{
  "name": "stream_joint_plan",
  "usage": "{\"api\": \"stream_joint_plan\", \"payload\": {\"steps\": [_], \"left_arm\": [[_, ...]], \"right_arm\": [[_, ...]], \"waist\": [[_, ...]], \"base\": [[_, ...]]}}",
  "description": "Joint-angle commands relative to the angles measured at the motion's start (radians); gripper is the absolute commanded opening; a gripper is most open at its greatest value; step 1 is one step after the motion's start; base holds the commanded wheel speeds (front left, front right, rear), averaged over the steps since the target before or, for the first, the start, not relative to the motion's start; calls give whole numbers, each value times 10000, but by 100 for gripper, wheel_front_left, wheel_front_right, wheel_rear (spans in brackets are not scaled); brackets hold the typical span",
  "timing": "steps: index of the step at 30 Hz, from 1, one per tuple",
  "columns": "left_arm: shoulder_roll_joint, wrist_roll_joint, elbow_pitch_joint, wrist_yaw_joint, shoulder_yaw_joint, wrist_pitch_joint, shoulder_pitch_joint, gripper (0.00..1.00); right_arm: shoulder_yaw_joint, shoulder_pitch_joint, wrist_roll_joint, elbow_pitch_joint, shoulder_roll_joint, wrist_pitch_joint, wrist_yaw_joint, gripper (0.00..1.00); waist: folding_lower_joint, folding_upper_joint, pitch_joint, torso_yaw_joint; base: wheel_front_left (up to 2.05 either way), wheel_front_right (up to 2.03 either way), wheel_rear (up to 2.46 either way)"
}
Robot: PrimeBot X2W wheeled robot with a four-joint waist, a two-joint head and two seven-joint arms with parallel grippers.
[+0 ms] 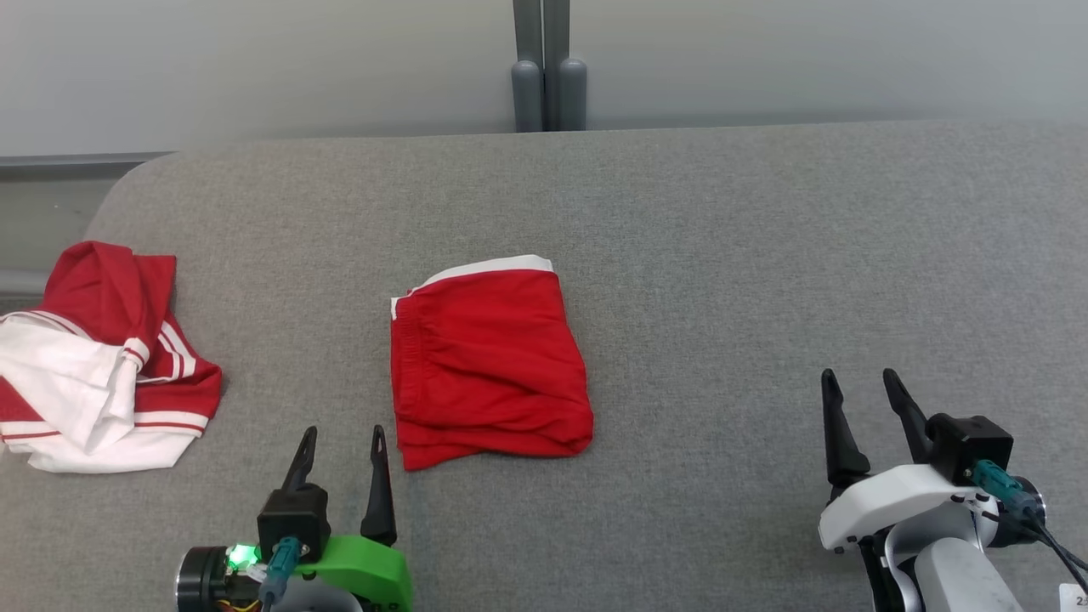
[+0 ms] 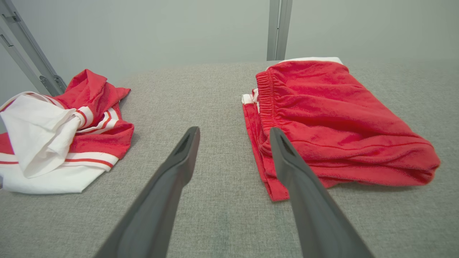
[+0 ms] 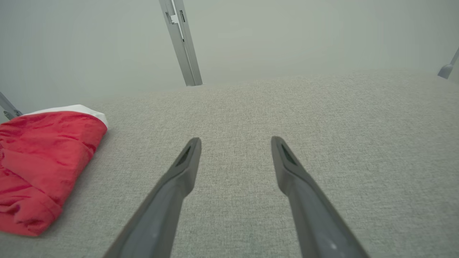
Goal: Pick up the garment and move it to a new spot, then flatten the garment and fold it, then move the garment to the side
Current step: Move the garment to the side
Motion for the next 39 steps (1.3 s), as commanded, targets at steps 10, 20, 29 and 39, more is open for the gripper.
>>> {"api": "stream_joint_plan", "payload": {"steps": [10,20,29,39], "left_arm": [[38,-359,-63,57,-748,4,-527,100],[34,-673,-141,212,-1606,4,-937,100],[32,-874,-319,370,-1942,4,-1082,100],[34,-902,-312,454,-1909,5,-1057,100]], "right_arm": [[1964,-1301,721,1232,-12,-30,0,100],[3214,-2988,1325,2657,-26,-30,0,100],[3348,-3829,2295,4068,-27,-30,0,100],[3281,-3944,2501,4160,-27,-29,0,0]], "waist": [[0,0,698,939],[0,0,1316,2377],[0,0,1736,3171],[0,0,1679,2837]], "base": [[0,0,0],[0,0,0],[0,0,0],[0,0,0]]}}
